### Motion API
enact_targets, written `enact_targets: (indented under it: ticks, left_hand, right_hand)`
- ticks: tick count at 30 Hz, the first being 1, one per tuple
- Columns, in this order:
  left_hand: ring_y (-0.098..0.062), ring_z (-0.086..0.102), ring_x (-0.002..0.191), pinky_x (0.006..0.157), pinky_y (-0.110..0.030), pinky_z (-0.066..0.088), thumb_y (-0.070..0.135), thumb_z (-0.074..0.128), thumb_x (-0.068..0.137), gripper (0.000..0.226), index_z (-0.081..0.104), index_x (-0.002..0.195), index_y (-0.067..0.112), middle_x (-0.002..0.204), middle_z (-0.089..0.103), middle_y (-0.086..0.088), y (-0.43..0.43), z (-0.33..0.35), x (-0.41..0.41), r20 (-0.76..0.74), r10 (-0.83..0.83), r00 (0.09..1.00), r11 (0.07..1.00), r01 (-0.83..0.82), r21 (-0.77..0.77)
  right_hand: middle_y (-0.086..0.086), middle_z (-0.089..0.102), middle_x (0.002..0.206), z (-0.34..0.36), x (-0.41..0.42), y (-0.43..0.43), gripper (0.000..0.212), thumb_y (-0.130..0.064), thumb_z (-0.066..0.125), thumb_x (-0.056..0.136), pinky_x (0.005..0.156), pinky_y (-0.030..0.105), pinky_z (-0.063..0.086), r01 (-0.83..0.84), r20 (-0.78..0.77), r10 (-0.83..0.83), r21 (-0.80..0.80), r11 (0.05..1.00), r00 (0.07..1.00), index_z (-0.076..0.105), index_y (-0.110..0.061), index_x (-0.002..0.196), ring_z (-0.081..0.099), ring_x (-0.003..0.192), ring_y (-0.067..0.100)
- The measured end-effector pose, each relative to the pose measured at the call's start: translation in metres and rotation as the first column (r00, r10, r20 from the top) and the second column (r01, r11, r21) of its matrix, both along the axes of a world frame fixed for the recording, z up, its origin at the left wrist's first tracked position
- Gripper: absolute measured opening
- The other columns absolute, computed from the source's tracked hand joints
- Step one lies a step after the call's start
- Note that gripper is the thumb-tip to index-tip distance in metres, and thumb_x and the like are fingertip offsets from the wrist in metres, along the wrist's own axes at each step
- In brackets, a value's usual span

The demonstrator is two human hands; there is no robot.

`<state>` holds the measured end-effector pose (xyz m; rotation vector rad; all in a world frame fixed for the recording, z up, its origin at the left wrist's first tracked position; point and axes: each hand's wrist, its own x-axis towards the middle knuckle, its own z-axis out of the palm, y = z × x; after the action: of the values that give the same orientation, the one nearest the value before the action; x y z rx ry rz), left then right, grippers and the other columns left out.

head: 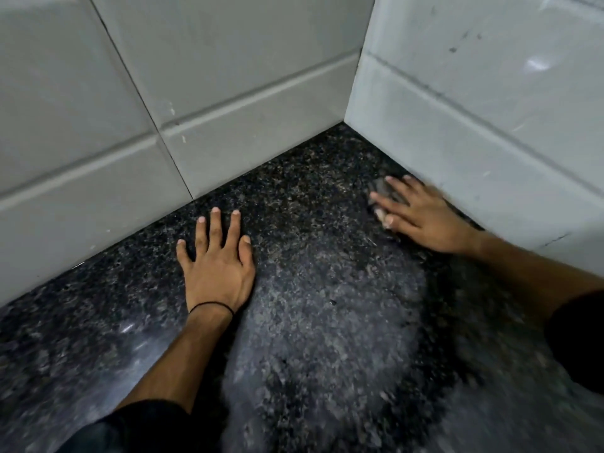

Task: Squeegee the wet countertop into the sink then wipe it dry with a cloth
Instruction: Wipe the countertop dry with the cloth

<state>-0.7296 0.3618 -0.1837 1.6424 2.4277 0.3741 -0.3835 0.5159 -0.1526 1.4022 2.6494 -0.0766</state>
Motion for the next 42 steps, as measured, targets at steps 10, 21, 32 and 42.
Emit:
enact_targets:
  ticks: [10,21,32,42]
  left_hand:
    - [-0.023,0.002,0.152,0.118,-0.060,0.002,0.046,0.021,0.103,0.053,0.016,0.155,0.037,0.166,0.001,0.006,-0.010,0.011,0.002,0.030,-0.037,0.999,0.999,0.038,-0.020]
    - [-0.017,-0.006,0.152,0.118,-0.055,-0.009,0.061,0.015,0.098,0.058,0.005,0.153,0.048,0.164,-0.002,0.015,-0.114,0.014,0.084,-0.025,-0.222,0.975,0.968,0.217,-0.129]
    - [-0.016,-0.003,0.152,0.118,-0.055,-0.006,0.066,0.018,0.096,0.060,0.009,0.153,0.048,0.164,0.000,0.015,-0.120,0.014,0.080,0.018,-0.175,0.984,0.979,0.176,-0.100]
    - [-0.014,-0.001,0.152,0.119,-0.053,0.000,0.065,0.028,0.096,0.060,0.015,0.152,0.048,0.164,0.003,0.015,-0.120,0.014,0.067,0.085,-0.187,0.979,0.977,0.194,-0.087]
  right_hand:
    - [-0.005,-0.001,0.166,-0.003,-0.096,-0.198,0.052,-0.060,0.022,0.100,0.118,0.053,-0.005,-0.226,-0.157,0.219,-0.030,0.974,0.963,0.009,-0.053,0.151,-0.005,0.152,0.030]
    - [-0.005,0.000,0.166,0.010,0.088,-0.109,0.070,-0.077,-0.002,0.087,0.119,0.051,-0.001,0.536,-0.081,-0.542,-0.090,0.840,0.836,0.006,-0.050,0.151,-0.005,0.152,0.022]
    - [-0.011,0.001,0.165,-0.001,0.009,-0.231,0.054,-0.060,0.024,0.101,0.120,0.054,0.003,-0.296,-0.075,0.295,-0.009,0.955,0.953,0.010,-0.051,0.152,-0.001,0.152,0.023]
    - [-0.007,-0.007,0.165,0.002,-0.143,-0.154,0.055,-0.057,0.019,0.101,0.115,0.059,-0.009,0.297,-0.245,-0.353,-0.237,0.925,0.903,0.009,-0.047,0.153,-0.014,0.151,0.026]
